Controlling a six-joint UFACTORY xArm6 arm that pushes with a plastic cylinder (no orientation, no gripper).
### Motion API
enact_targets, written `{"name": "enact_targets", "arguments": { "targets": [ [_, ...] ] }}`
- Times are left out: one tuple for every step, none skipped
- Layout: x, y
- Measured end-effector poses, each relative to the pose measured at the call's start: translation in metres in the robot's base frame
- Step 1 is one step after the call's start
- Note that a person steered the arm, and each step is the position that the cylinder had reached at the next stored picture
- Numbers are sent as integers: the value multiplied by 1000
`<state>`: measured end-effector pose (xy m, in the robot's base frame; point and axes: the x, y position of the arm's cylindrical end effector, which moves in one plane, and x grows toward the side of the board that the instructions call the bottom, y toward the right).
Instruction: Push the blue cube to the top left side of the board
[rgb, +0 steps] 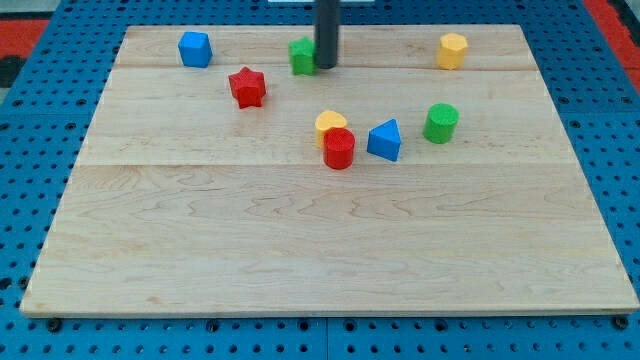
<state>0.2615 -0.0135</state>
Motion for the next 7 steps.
{"name": "enact_targets", "arguments": {
  "targets": [
    [-6, 1],
    [-48, -6],
    [-67, -63],
    [-18, -108],
    [-11, -138],
    [-21, -187],
    [-21, -187]
  ]
}}
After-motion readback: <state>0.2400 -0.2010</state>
